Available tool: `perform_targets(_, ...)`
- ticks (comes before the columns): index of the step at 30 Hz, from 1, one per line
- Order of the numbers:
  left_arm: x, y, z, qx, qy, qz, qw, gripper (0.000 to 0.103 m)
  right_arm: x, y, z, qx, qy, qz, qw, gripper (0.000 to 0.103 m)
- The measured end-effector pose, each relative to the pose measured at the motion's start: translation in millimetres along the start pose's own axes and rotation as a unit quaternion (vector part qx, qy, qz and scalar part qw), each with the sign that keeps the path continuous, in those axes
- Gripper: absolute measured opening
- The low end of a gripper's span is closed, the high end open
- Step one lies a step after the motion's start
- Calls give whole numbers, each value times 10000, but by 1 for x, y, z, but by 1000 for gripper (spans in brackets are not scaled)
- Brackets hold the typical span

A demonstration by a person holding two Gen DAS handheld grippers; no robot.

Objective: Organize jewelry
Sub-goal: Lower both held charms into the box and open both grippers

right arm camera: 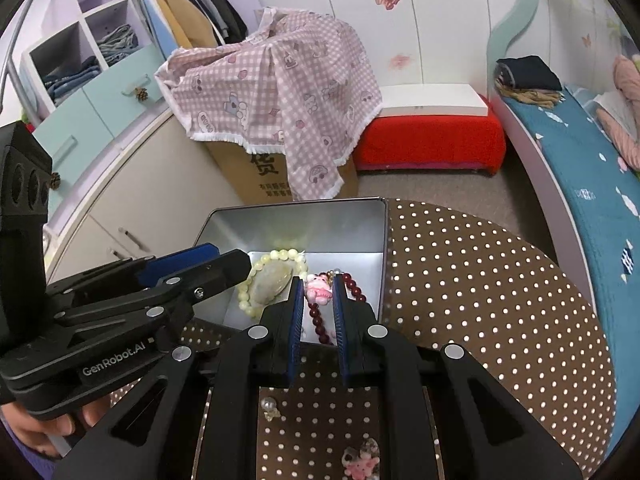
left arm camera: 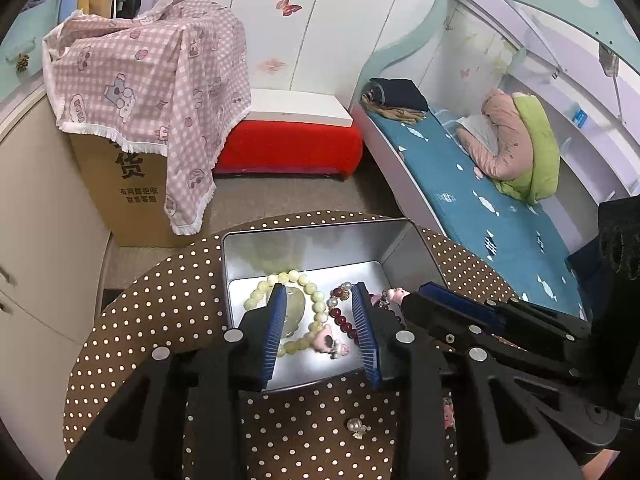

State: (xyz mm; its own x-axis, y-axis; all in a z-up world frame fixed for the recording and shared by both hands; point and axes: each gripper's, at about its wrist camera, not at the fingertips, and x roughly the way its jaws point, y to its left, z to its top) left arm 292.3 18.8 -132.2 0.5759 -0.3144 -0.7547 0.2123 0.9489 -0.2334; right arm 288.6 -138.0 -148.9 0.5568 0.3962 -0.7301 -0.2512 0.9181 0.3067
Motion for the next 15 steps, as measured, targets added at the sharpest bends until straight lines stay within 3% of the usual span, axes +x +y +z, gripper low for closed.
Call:
perform_targets(9, -16, -6, -4, -46, -109, -27, 9999, 39, -16, -2, -3, 39, -128, 40, 9999, 17)
perform_targets(13, -34, -10, -7, -83, -323, -31, 9994, 54, -35, 0, -4, -19, -285, -53, 9996, 18)
perform_targets(15, -43, -14, -8, -74, -419, -51, 9991, 58, -46, 0, -6, -51, -389, -144, 9991, 26)
